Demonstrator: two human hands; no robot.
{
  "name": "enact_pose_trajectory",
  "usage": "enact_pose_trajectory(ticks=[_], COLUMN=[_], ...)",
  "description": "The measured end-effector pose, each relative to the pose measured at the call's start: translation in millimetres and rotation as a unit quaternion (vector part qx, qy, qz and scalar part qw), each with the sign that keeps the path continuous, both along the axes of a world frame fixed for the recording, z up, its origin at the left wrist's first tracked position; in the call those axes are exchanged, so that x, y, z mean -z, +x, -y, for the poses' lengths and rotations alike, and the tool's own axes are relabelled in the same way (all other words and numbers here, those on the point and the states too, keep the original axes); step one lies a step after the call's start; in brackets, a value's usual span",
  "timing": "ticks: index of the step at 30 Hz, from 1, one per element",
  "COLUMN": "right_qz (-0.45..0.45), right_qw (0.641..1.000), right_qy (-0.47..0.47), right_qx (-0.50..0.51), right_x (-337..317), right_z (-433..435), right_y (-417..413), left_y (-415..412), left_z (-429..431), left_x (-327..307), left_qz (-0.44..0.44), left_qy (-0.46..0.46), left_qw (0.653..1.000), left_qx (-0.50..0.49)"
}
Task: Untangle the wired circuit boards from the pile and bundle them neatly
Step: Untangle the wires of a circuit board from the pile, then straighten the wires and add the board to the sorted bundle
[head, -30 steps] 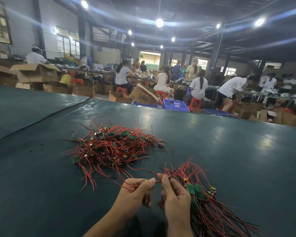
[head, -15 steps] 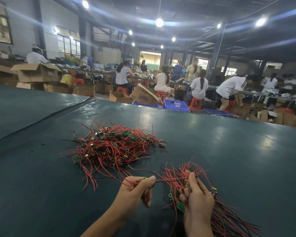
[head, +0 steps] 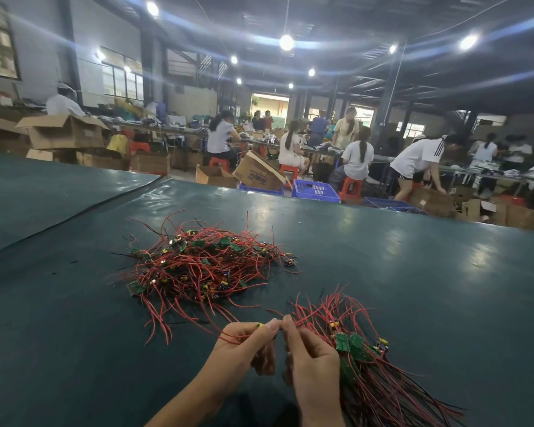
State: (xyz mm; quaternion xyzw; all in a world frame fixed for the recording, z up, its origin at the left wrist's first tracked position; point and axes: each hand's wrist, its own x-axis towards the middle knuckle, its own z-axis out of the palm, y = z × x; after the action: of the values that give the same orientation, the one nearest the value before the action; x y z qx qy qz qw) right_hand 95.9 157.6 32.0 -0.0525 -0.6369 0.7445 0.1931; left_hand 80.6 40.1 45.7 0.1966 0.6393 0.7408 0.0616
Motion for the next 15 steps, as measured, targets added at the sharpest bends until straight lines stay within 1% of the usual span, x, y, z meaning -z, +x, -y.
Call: enact_pose_trajectory(ticks=[3, 6, 11, 15], right_qz=[0.006, 0.010, 0.028, 0.034], right_qw=[1.000, 1.000, 0.990, 0.982], right_qy=[0.000, -0.012, -0.115, -0.139], right_qx=[-0.004, 0.023, 0.074, 0.125], right_x=[1.4, 0.2, -4.0, -6.4], right_z=[-0.6, -5.0, -17.4, -33.6], right_y=[-1.3, -2.1, -7.9, -10.1], left_y=[-1.0, -0.4, 0.6, 1.5], left_z=[0.7, -0.3, -1.2, 0.2], left_x=[1.1, 1.3, -1.9, -5.7], left_qz=[0.007, 0.008, 0.008, 0.001], left_qy=[-0.002, -0.012, -0.002, 0.006], left_qw=[1.000, 1.000, 1.000, 1.000], left_qx=[0.004, 0.017, 0.011, 0.003])
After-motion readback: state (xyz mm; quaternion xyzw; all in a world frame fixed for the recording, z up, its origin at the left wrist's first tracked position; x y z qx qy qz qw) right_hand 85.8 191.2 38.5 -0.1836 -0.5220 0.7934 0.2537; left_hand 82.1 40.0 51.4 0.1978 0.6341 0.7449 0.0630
